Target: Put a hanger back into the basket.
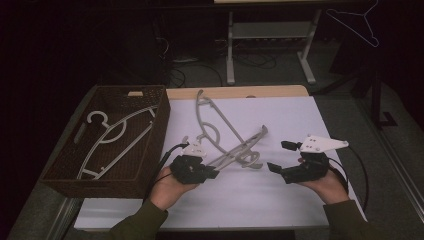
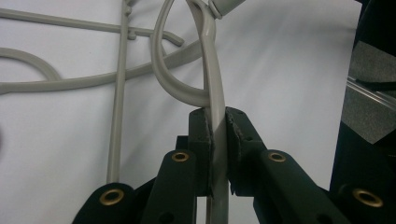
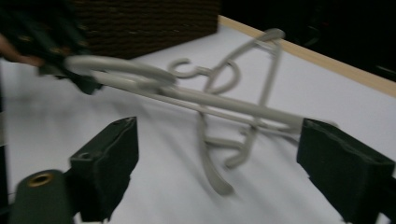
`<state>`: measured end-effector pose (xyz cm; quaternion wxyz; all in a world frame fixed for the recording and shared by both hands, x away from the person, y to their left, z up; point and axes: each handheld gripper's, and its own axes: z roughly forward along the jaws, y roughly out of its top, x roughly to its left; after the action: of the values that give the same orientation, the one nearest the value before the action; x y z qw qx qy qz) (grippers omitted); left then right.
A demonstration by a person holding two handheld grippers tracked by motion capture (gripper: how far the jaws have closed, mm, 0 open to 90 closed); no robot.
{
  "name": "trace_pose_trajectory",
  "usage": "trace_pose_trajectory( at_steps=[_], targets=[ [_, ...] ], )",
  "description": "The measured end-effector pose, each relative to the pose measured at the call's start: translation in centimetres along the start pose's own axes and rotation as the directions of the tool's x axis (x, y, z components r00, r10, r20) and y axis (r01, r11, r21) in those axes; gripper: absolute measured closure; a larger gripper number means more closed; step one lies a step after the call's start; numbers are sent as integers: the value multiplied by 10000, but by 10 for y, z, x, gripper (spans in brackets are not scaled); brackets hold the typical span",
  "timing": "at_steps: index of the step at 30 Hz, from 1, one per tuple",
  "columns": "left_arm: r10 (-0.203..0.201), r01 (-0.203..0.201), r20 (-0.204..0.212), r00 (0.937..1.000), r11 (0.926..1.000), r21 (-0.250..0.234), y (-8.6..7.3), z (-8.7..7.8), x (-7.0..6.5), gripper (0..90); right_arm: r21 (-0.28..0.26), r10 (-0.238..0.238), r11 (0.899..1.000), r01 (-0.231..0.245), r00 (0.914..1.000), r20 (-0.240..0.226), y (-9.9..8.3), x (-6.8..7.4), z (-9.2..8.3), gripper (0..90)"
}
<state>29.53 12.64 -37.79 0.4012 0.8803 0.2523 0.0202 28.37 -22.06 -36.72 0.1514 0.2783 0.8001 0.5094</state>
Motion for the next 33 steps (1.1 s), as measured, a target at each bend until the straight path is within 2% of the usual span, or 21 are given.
trace_pose_trajectory(
  at_steps=[2, 5, 9, 10, 13, 14, 16, 18, 19, 22, 23, 26, 29, 31, 33],
  targets=[
    [-15, 15, 49, 10000, 10000, 9, 0, -1, 2, 814, 182, -432, 9989, 441, 9981, -445, 11, 3, 3, 153],
    [-46, 47, 47, 10000, 10000, -62, -1, -1, 3, 814, 599, -1208, 9901, 1267, 9882, -939, 26, 7, 11, 189],
    [17, -16, 55, 10000, 10000, -59, -1, 0, 3, 814, 995, -2131, 9680, 2306, 9638, -1602, 41, 11, 22, 267],
    [10, -10, 69, 10000, 10000, -71, -1, 0, 3, 814, 1110, -2220, 9635, 2436, 9588, -1774, 44, 13, 26, 283],
    [40, -39, 81, 10000, 10000, -40, -1, 0, 3, 814, 1386, -2806, 9406, 3098, 9397, -1957, 48, 16, 37, 352],
    [27, -26, 79, 10000, 9999, -100, -1, 0, 3, 814, 1349, -2922, 9368, 3227, 9341, -2053, 48, 17, 39, 391],
    [5, -4, 159, 9999, 9999, -102, -1, 0, 3, 813, 1345, -2962, 9348, 3287, 9305, -2155, 50, 19, 42, 449],
    [47, -46, 187, 9998, 10000, -80, -1, 0, 3, 813, 1369, -3136, 9275, 3480, 9233, -2218, 51, 19, 44, 503],
    [75, -73, 203, 9998, 9999, -101, -1, 0, 3, 813, 1276, -3339, 9216, 3665, 9164, -2208, 52, 18, 45, 524],
    [118, -115, 200, 9997, 9999, -127, -1, 0, 3, 810, 1153, -3288, 9262, 3591, 9186, -2194, 57, 18, 44, 566],
    [90, -86, 196, 9998, 9998, -157, -1, -1, 3, 808, 1088, -3407, 9227, 3699, 9143, -2190, 58, 18, 44, 584],
    [91, -85, 253, 9996, 9997, -227, 0, -1, 4, 804, 928, -3519, 9206, 3794, 9087, -2246, 65, 16, 43, 642],
    [170, -165, 258, 9995, 9997, -190, 0, -1, 2, 802, 792, -3576, 9200, 3837, 9050, -2303, 72, 14, 45, 682],
    [158, -151, 331, 9993, 9996, -239, 0, 0, 1, 802, 762, -3699, 9155, 3951, 9009, -2272, 77, 13, 46, 703],
    [153, -147, 323, 9994, 9997, -210, 0, 0, 0, 795, 676, -3753, 9149, 3980, 9003, -2205, 81, 14, 49, 721]
  ],
)
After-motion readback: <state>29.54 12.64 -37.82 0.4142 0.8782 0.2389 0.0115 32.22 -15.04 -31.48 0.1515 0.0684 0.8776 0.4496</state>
